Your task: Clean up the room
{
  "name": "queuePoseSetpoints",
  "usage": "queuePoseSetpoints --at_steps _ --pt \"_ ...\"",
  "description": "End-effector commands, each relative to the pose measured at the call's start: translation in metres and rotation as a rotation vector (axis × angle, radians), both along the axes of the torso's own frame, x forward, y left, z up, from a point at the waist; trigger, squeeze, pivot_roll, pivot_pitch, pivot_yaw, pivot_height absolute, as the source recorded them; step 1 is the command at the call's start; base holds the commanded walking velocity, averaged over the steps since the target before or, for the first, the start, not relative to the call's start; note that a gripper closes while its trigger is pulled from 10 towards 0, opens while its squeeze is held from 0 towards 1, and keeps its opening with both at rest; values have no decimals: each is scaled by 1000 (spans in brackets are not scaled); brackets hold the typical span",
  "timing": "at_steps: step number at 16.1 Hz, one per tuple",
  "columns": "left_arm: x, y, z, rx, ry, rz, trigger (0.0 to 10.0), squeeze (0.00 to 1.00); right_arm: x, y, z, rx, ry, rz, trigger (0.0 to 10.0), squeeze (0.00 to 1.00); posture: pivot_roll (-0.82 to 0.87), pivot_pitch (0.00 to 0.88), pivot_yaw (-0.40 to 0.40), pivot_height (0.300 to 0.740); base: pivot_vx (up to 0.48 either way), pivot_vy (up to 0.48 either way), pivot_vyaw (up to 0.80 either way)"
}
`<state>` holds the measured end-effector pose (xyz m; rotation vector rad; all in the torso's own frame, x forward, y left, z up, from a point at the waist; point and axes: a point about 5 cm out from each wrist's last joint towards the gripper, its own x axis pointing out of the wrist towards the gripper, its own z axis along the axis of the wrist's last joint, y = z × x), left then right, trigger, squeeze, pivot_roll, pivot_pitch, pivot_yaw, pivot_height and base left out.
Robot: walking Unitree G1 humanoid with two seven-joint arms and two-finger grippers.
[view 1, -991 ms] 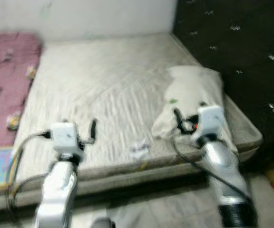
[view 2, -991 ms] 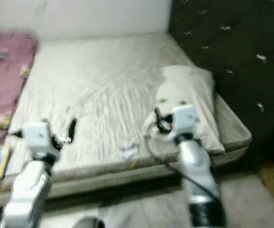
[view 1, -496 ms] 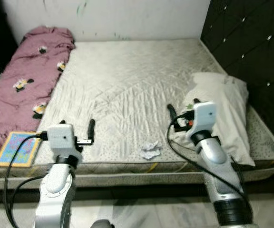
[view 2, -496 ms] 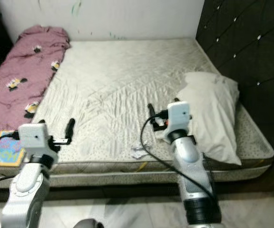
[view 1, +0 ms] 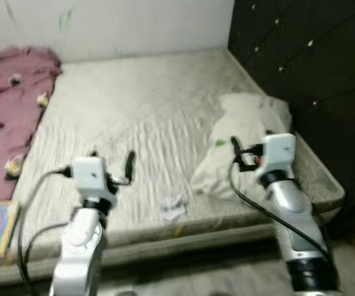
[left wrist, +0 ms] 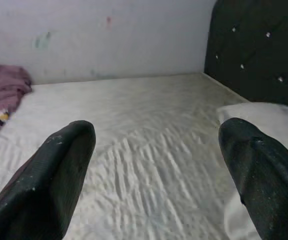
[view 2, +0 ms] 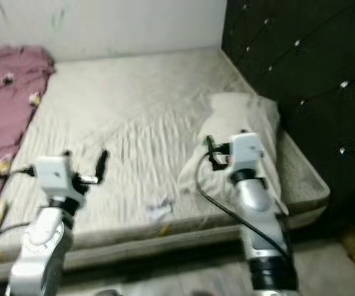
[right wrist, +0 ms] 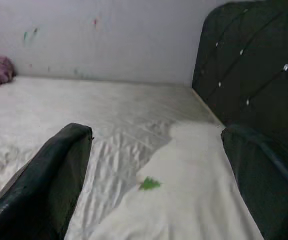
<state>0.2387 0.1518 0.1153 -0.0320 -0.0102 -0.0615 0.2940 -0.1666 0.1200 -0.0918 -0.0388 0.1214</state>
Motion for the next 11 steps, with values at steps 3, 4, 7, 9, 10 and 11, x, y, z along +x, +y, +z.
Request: queuePoseSetpoints --at_steps 3,4,7,9,10,11 --pt "0 13 0 28 4 70 10000 0 4 16 9 13 -40 45 10000 0 -6 0 -8 740 115 0 0" --pt "0 14 -1 20 13 82 10000 0 4 16 8 -4 -41 49 10000 0 -2 0 -8 740 0 0 0" --pt "1 13 0 12 21 74 10000 0 4 17 8 -23 -42 49 10000 0 3 0 -6 740 0 0 800" --pt "1 12 0 27 21 66 10000 0 4 16 7 -18 -38 44 10000 0 3 0 -6 740 0 0 800" --pt "0 12 -1 26 21 64 10000 0 4 16 6 -16 -36 42 10000 0 3 0 -6 740 0 0 800" --pt "0 11 -1 25 22 61 10000 0 4 16 6 -12 -35 40 10000 0 3 0 -6 740 0 315 706"
